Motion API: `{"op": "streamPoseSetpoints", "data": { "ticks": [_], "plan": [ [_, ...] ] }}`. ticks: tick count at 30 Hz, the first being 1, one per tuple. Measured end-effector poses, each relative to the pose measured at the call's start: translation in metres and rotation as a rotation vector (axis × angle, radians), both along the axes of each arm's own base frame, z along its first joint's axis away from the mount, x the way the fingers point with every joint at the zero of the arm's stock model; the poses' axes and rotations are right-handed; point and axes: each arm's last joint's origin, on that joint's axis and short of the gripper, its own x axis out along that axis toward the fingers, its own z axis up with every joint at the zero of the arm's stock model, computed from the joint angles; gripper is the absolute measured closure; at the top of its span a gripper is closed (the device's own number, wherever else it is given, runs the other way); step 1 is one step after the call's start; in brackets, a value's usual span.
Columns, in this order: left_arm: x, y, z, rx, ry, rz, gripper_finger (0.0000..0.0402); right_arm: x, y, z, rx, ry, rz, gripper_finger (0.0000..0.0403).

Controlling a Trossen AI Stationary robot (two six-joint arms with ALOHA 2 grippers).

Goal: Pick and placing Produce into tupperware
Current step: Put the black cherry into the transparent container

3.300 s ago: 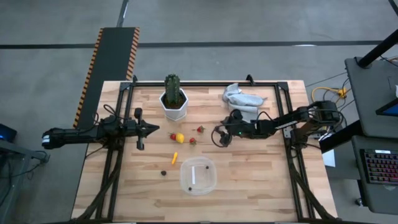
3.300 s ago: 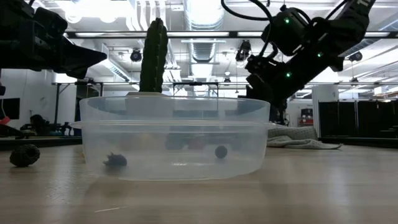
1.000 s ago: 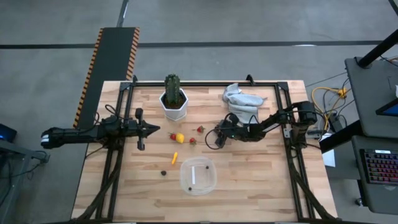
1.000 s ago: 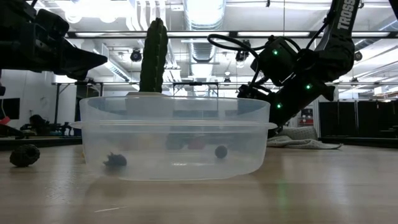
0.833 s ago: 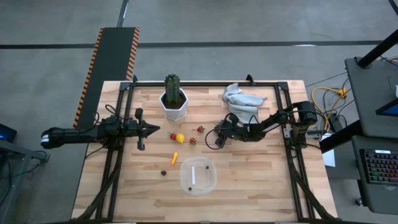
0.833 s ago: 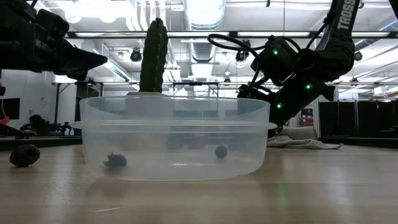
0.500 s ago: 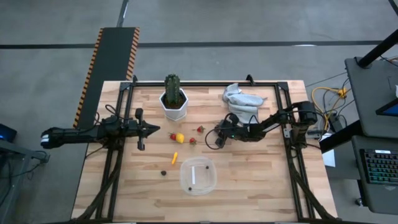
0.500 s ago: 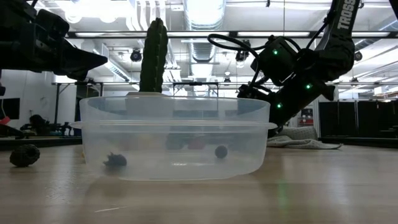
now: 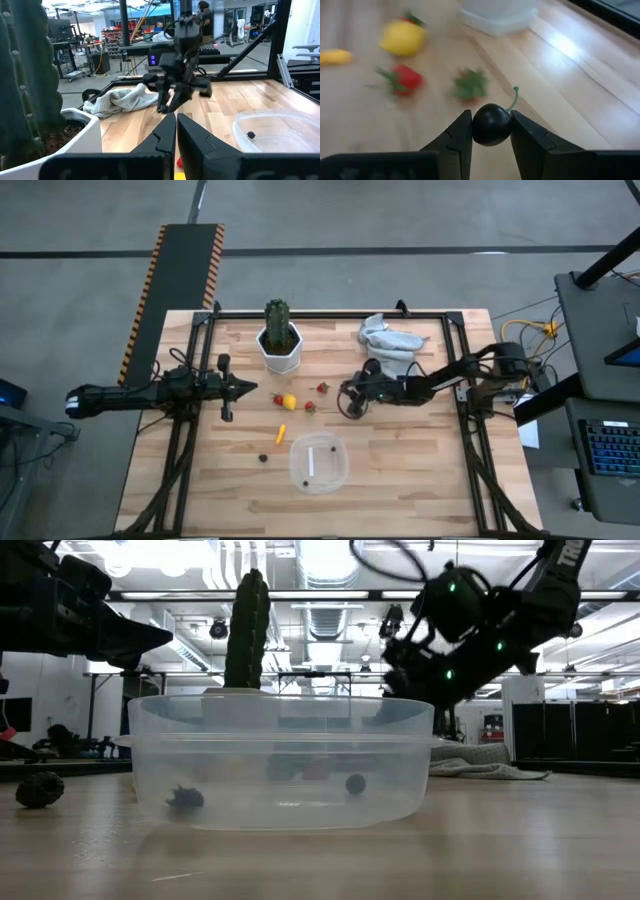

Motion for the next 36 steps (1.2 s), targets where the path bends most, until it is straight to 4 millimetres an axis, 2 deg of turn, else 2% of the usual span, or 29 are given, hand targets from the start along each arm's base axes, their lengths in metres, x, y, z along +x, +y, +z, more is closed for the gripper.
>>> {"op": "streamPoseSetpoints", "data": {
  "ticks": [7,14,20,26,36],
  "plan": [
    [0.0,0.0,0.0,0.0,0.0,0.0,0.0402,-0.004,0.009,0.035,0.076,-0.123,0.229,0.0303],
    [0.0,0.0,0.0,0.0,-0.004,0.0,0.0402,-0.008,0.024,0.054,0.163,-0.198,0.358,0.0303],
    [0.0,0.0,0.0,-0.002,-0.003,0.0,0.0402,-0.007,0.05,0.061,0.191,-0.216,0.426,0.0303],
    [0.0,0.0,0.0,-0.002,-0.005,0.0,0.0402,0.008,0.074,0.065,0.181,-0.211,0.465,0.0303],
    [0.0,0.0,0.0,-0.003,-0.003,-0.003,0.0402,0.04,0.098,0.046,0.202,-0.108,0.48,0.0303]
  ]
}}
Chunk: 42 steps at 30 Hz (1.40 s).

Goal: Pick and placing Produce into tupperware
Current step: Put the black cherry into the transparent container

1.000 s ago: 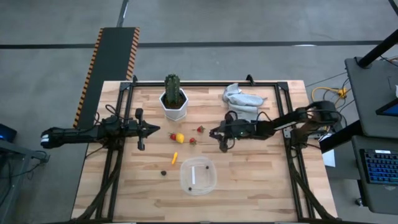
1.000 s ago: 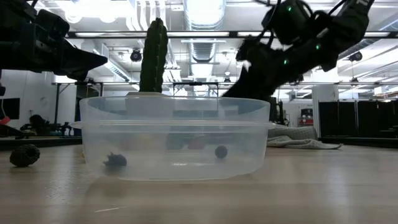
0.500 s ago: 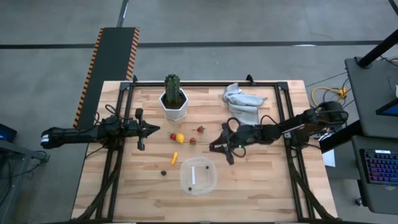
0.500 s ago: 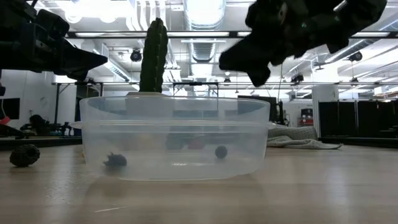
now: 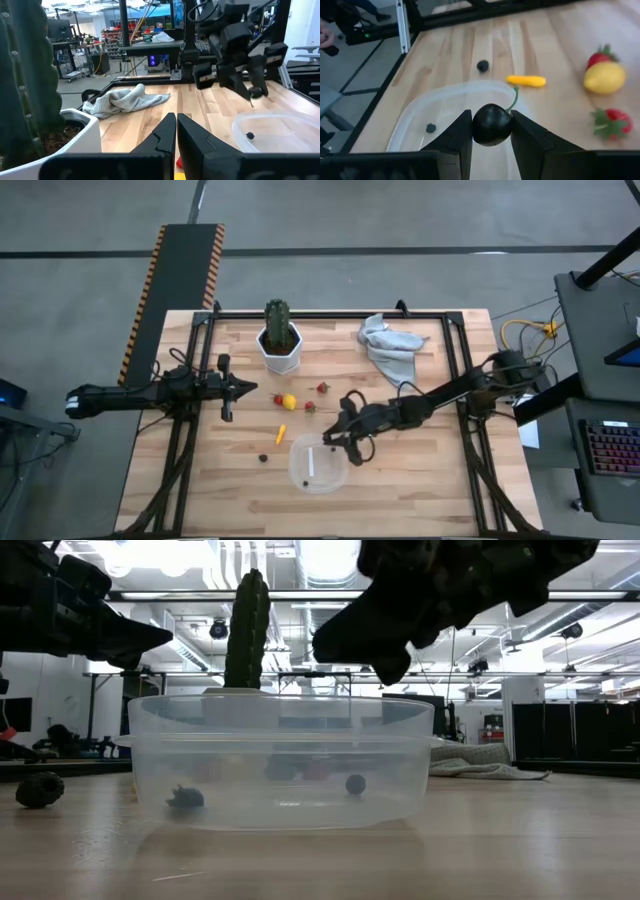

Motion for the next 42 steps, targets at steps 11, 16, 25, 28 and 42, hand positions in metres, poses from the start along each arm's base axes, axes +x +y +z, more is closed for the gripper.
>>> {"op": "streamPoseSetpoints", "data": {
  "ticks": [11,16,25,28,42],
  "plan": [
    [0.0,0.0,0.0,0.0,0.0,-0.002,0.0402,0.017,0.021,-0.019,-0.003,0.116,0.041,0.0303],
    [0.0,0.0,0.0,0.0,0.001,-0.003,0.0402,0.021,0.021,-0.029,0.0,0.187,0.019,0.0303],
    [0.0,0.0,0.0,0.0,0.004,-0.003,0.0402,0.019,0.019,-0.037,-0.023,0.259,-0.005,0.0303],
    [0.0,0.0,0.0,0.0,0.003,-0.003,0.0402,0.019,0.019,-0.038,-0.028,0.258,-0.007,0.0303],
    [0.0,0.0,0.0,0.0,0.003,-0.001,0.0402,0.019,0.019,-0.037,-0.036,0.256,-0.009,0.0277]
  ]
}}
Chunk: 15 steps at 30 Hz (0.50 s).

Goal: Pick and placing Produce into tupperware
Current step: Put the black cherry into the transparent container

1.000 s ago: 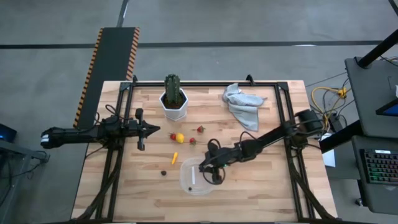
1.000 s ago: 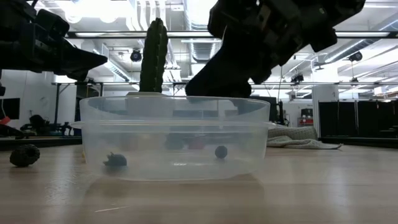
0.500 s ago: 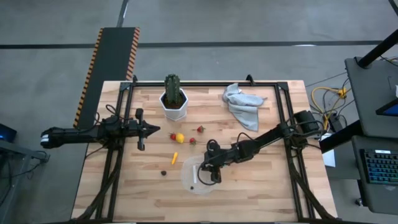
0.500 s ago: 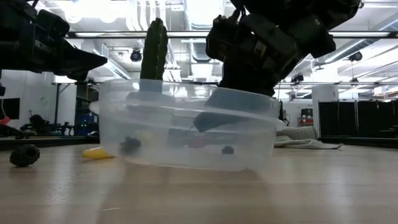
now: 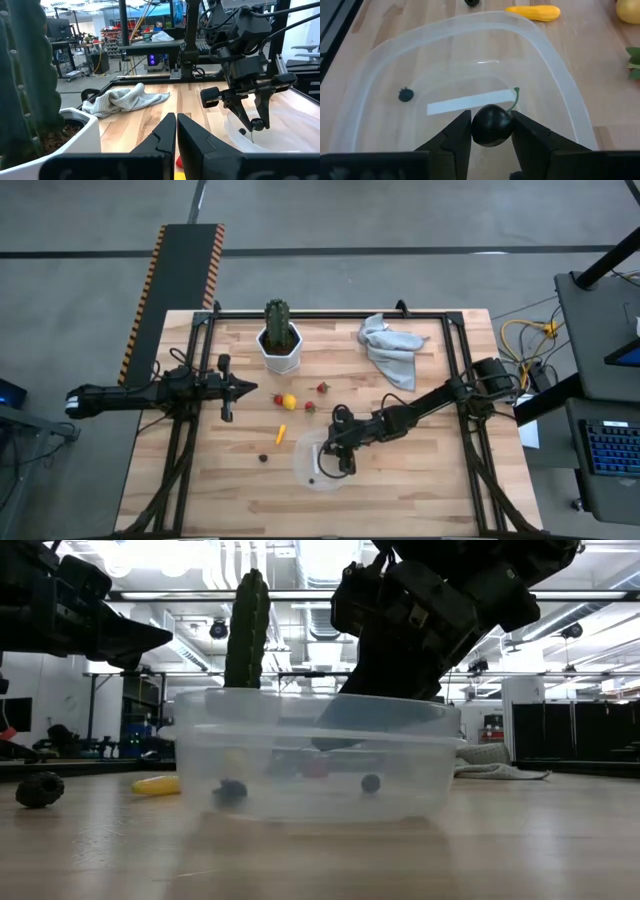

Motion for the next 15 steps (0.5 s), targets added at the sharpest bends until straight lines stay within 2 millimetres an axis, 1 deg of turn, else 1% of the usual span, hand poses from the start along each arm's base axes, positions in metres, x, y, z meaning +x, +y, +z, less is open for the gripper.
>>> {"op": "streamPoseSetpoints", "data": {
  "ticks": [9,15],
  "plan": [
    [0.0,0.0,0.0,0.0,0.0,0.0,0.0402,0.0,0.0004,0.0001,0.005,0.0,0.006,0.0285],
    [0.0,0.0,0.0001,0.0,-0.001,0.0,0.0402,0.0019,0.0011,0.0025,0.008,-0.008,0.006,0.0266]
  ]
}}
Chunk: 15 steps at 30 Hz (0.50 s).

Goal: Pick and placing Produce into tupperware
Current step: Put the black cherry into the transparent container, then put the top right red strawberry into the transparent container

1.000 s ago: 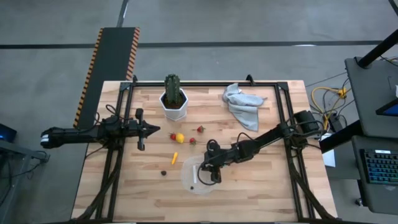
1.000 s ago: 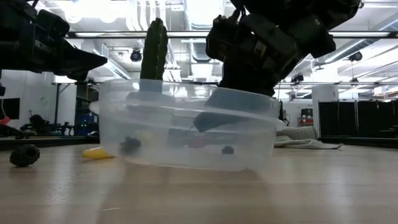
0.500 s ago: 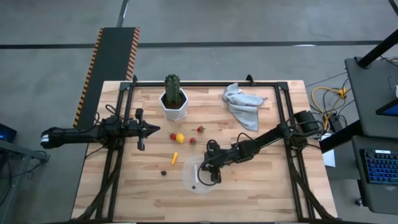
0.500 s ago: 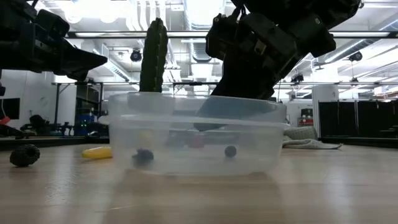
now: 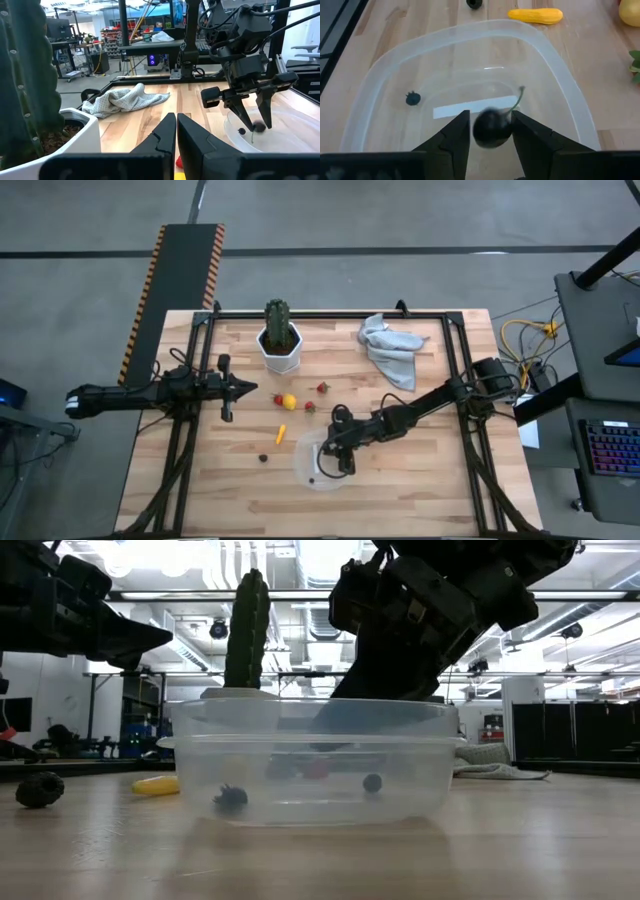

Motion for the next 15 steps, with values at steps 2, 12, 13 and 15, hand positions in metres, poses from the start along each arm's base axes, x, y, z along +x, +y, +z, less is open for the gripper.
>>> {"op": "streamPoseSetpoints", "data": {
  "ticks": [2,12,13,15],
  "plan": [
    [0.0001,0.0,-0.0002,-0.001,0.002,0.0,0.0402,0.0013,0.0004,0.0016,0.001,-0.006,0.0,0.026],
    [0.0002,0.0,-0.0002,0.0,0.003,-0.001,0.0402,0.0023,0.0007,0.0031,0.002,-0.013,0.001,0.0246],
    [0.0002,0.0,-0.0002,-0.001,0.003,-0.001,0.0402,0.0023,0.0007,0.0037,0.0,-0.017,0.004,0.0246],
    [0.0002,0.0,-0.0002,0.0,0.003,-0.001,0.0402,0.0022,0.0006,0.0068,-0.004,-0.028,0.009,0.0246]
  ]
}}
